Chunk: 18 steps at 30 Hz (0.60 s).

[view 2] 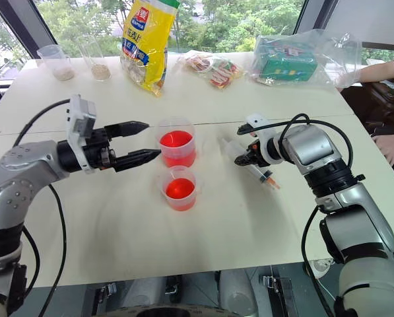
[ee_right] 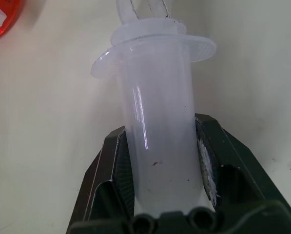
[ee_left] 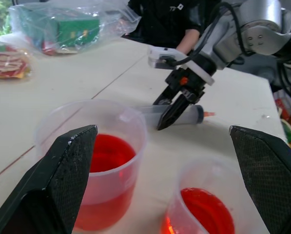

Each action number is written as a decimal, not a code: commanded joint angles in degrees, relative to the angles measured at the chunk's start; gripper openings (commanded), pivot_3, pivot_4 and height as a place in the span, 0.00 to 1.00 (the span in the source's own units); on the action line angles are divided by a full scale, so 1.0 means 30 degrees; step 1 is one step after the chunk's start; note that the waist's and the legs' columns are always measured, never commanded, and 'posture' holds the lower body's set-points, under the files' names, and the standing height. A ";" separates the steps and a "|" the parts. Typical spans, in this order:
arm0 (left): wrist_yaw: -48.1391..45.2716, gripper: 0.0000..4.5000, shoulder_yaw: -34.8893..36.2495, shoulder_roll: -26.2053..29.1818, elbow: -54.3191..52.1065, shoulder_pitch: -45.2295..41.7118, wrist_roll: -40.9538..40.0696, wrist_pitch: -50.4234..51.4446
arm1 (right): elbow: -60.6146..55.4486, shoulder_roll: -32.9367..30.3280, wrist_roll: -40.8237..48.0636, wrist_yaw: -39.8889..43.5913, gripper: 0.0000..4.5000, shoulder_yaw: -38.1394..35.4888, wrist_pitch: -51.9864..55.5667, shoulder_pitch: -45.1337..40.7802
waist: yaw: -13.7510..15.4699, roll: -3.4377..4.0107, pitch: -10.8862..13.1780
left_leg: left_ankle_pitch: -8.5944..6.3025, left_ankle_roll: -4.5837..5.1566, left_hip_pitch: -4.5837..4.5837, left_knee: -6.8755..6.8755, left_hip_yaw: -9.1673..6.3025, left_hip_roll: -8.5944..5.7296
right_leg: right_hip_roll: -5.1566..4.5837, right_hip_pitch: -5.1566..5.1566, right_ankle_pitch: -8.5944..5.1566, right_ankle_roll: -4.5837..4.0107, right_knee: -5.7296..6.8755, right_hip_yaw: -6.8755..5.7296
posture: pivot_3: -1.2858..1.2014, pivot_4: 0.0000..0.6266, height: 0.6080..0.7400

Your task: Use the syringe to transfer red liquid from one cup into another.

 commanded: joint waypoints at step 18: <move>-0.1640 1.00 0.1235 0.1023 0.3626 -0.4608 -0.0129 -0.0003 | -0.5879 1.1321 0.4861 -0.2608 0.31 -0.9200 -1.2383 -0.0014 | 0.0004 0.0013 0.0009 | 0.0018 -0.0034 -0.0029 -0.0022 -0.0006 0.0002 | -0.0001 -0.0043 0.0013 0.0024 0.0048 -0.0023 | 0.52 0.24 1.00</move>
